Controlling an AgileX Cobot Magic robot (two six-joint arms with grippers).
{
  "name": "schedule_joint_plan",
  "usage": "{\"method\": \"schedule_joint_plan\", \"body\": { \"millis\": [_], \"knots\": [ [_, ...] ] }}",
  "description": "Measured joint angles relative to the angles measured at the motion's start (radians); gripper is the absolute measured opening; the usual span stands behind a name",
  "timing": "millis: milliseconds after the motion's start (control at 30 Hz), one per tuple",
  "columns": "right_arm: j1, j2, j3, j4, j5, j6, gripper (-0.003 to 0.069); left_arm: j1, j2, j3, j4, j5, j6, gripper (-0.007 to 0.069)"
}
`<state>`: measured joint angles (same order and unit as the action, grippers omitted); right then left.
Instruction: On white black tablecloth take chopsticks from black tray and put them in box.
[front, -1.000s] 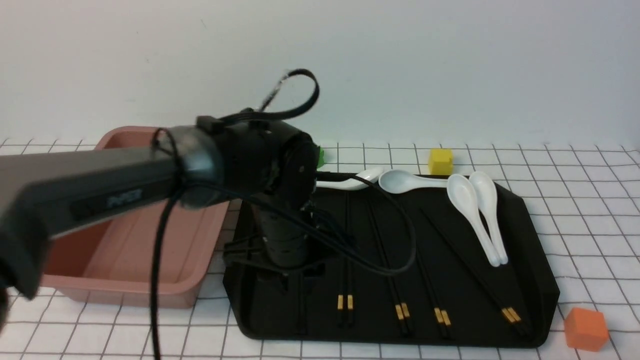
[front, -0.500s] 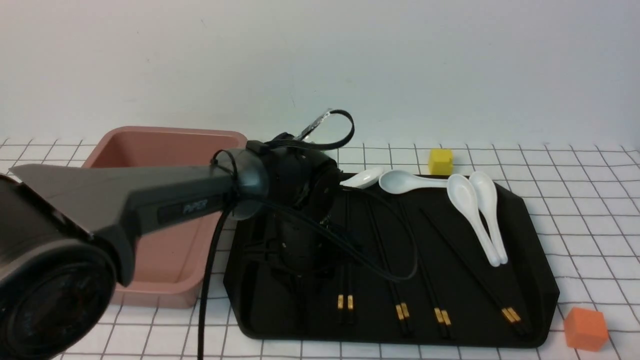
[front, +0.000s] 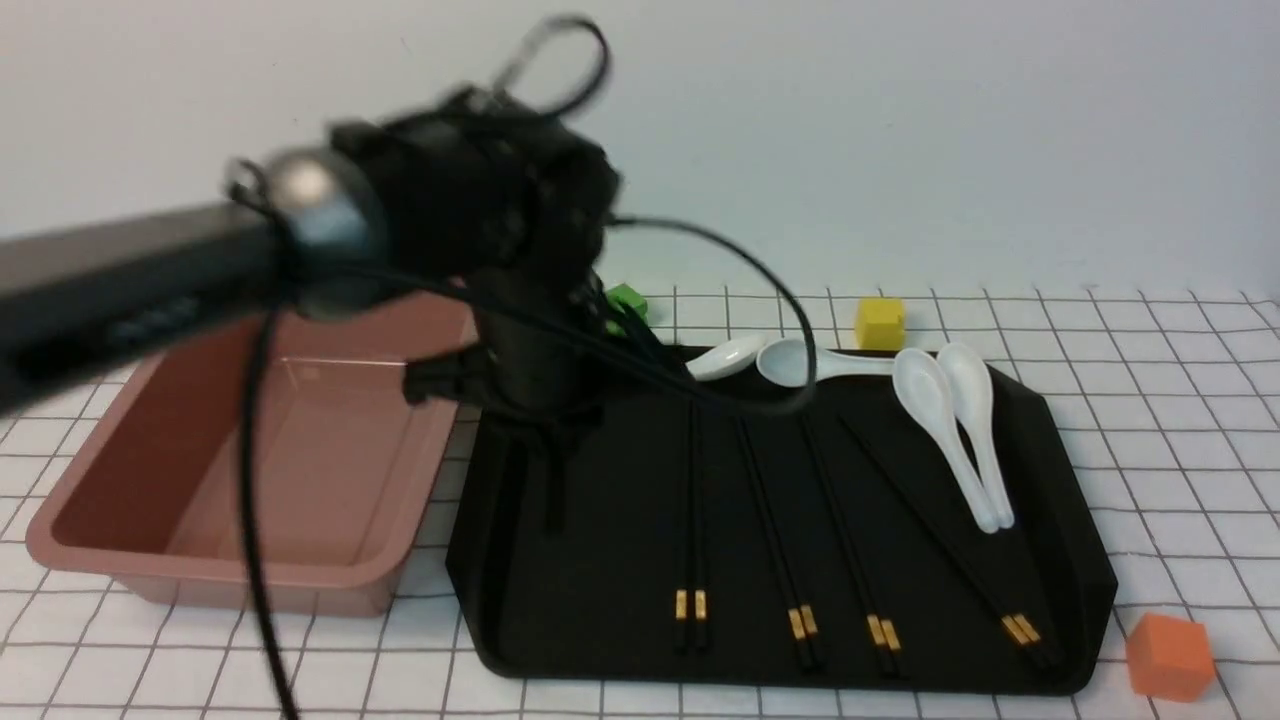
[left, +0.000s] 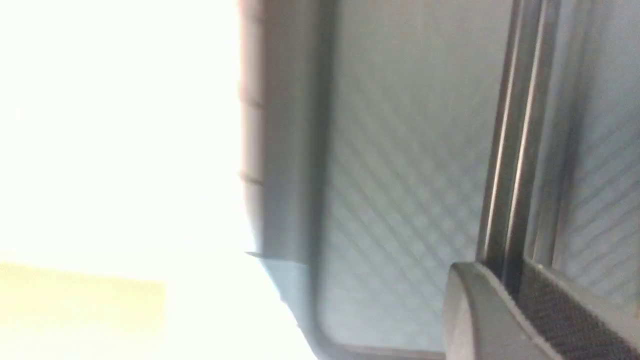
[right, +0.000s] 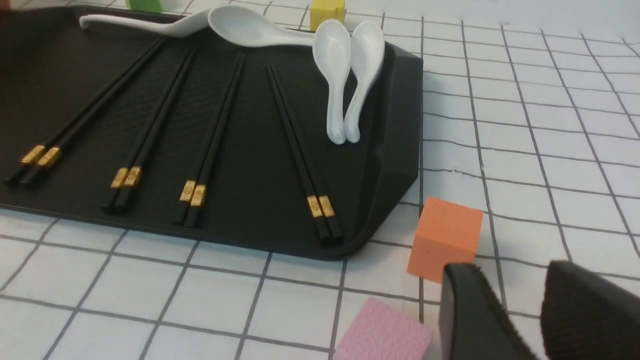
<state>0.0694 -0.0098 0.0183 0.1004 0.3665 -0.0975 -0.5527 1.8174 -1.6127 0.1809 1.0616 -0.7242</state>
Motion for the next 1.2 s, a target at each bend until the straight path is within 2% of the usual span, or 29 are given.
{"method": "schedule_joint_plan", "body": {
  "millis": [133, 300, 533, 700, 800, 867, 900, 967, 1067, 1133, 1200],
  "knots": [
    [0.0, 0.0, 0.0, 0.0, 0.0, 0.0, 0.0239, 0.154, -0.088, 0.057, -0.006, 0.013, 0.123, 0.0084],
    [0.0, 0.0, 0.0, -0.001, 0.0, 0.0, 0.0239, 0.289, -0.024, 0.196, -0.022, -0.161, 0.185, 0.0084],
    [0.0, 0.0, 0.0, -0.001, 0.0, 0.0, 0.0239, 0.317, 0.08, 0.223, 0.005, -0.239, 0.198, 0.012],
    [0.0, 0.0, 0.0, -0.001, 0.0, 0.0, 0.0239, 0.308, 0.08, 0.226, 0.007, -0.245, 0.202, 0.0281],
    [0.0, 0.0, 0.0, -0.001, 0.0, 0.0, 0.0239, 0.306, 0.033, 0.227, 0.007, -0.23, 0.202, 0.0313],
    [0.0, 0.0, 0.0, -0.001, 0.0, 0.0, 0.0239, 0.306, -0.046, 0.227, 0.007, -0.183, 0.218, 0.0288],
    [0.0, 0.0, 0.0, -0.001, 0.0, 0.0, 0.0239, 0.306, -0.085, 0.228, 0.007, -0.152, 0.23, 0.0251],
    [0.0, 0.0, 0.0, -0.001, 0.0, 0.0, 0.0239, 0.306, -0.183, 0.243, 0.006, -0.082, 0.263, 0.0126],
    [0.0, 0.0, 0.0, -0.001, 0.0, 0.0, 0.0239, 0.306, -0.37, 0.352, -0.001, -0.058, 0.302, -0.0001],
    [0.0, 0.0, 0.0, -0.001, 0.0, 0.0, 0.0239, 0.306, -0.561, 0.496, -0.027, -0.107, 0.321, -0.0013],
    [0.0, 0.0, 0.0, -0.001, 0.0, 0.0, 0.0239, 0.306, -0.778, 0.693, -0.075, -0.221, 0.333, -0.0013]
  ]
}}
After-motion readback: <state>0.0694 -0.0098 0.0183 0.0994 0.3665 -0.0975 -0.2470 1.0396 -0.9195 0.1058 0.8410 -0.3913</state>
